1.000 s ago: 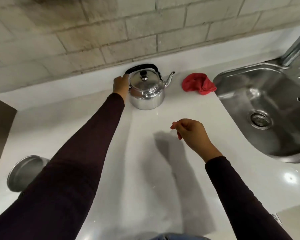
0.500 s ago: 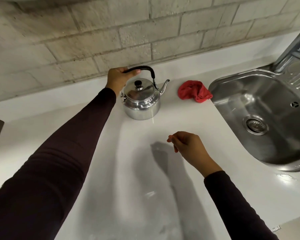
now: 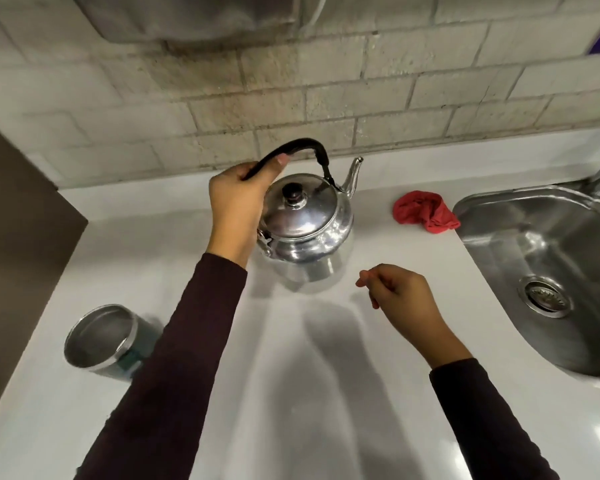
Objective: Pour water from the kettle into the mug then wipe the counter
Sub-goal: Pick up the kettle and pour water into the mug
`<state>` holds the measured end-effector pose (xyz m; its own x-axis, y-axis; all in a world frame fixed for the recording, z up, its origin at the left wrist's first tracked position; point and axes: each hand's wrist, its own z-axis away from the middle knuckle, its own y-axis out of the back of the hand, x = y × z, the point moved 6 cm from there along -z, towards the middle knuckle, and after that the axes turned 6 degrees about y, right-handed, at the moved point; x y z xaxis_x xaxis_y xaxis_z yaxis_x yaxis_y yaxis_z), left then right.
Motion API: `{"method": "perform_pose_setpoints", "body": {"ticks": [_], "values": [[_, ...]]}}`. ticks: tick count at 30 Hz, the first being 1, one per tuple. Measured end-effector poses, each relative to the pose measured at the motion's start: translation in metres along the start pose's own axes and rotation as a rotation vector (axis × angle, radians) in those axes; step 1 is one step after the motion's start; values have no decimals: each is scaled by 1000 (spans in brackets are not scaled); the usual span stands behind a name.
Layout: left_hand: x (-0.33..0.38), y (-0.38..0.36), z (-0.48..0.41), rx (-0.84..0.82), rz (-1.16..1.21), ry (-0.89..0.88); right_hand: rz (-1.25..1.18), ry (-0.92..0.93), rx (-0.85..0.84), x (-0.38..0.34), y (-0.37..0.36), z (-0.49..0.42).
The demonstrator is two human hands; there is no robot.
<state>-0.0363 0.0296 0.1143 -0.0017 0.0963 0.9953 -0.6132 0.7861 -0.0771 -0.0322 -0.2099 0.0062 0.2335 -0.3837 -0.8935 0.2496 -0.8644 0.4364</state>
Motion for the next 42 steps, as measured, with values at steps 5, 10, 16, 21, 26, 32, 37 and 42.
{"method": "perform_pose_setpoints", "body": {"ticks": [5,10,16,21,26,32,37,42], "values": [[18,77,64,138,62,-2,-23,40,-50,-20,-14,7],[29,171,124,264,65,4,-19,59,-208,-34,-63,16],[40,267,186,480,0,-15,-41,150,-440,-60,-142,33],[40,322,223,625,-102,-5,-4,224,-582,-76,-185,52],[51,357,242,750,-292,-15,5,264,-666,-90,-208,63],[72,366,234,750,-672,-66,29,279,-693,-95,-216,68],[83,366,219,692,-748,-66,64,287,-703,-94,-214,74],[96,353,203,618,-798,-111,85,272,-696,-91,-208,74]]}}
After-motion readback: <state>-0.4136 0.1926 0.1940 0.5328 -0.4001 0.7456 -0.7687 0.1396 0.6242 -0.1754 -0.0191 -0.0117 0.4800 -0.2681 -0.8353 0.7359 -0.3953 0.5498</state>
